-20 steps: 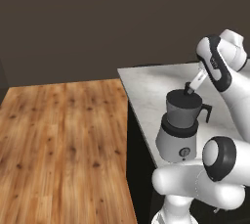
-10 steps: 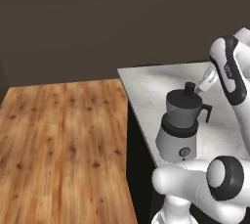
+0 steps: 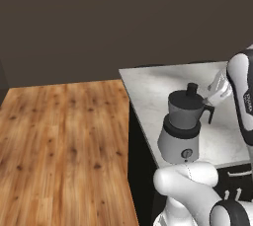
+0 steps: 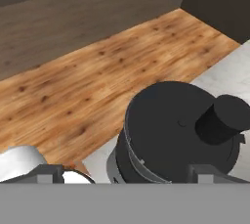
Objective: Close the lid blender by securely placing the lid on top.
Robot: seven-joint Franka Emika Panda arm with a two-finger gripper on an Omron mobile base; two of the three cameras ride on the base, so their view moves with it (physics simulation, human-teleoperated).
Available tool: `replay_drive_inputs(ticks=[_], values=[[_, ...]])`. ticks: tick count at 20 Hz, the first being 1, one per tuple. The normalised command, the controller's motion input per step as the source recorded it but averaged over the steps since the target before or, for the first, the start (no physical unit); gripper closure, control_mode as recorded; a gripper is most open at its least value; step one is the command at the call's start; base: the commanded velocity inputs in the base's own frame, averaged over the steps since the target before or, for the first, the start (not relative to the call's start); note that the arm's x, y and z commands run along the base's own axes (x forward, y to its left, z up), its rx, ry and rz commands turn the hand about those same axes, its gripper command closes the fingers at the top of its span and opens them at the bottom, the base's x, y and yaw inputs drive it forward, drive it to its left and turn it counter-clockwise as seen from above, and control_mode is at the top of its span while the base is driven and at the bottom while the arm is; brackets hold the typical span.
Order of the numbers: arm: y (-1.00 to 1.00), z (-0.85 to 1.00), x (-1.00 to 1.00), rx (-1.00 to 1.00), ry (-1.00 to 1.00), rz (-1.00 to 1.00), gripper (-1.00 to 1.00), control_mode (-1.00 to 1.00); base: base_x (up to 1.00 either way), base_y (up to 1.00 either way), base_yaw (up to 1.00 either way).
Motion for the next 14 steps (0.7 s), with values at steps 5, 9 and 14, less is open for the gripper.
replay_drive_inputs(ticks=[5,9,14], values=[[0.82,0.42,-0.22,0.00,0.00,0.00,-1.00,-1.00,0.00,0.00,0.00],[0.93,0.35,-0.02,-0.02,0.00,0.00,-1.00,-1.00,0.00,0.00,0.00],[0.87,0.25,0.00,-0.03,0.00,0.00,-1.00,-1.00,0.00,0.00,0.00]])
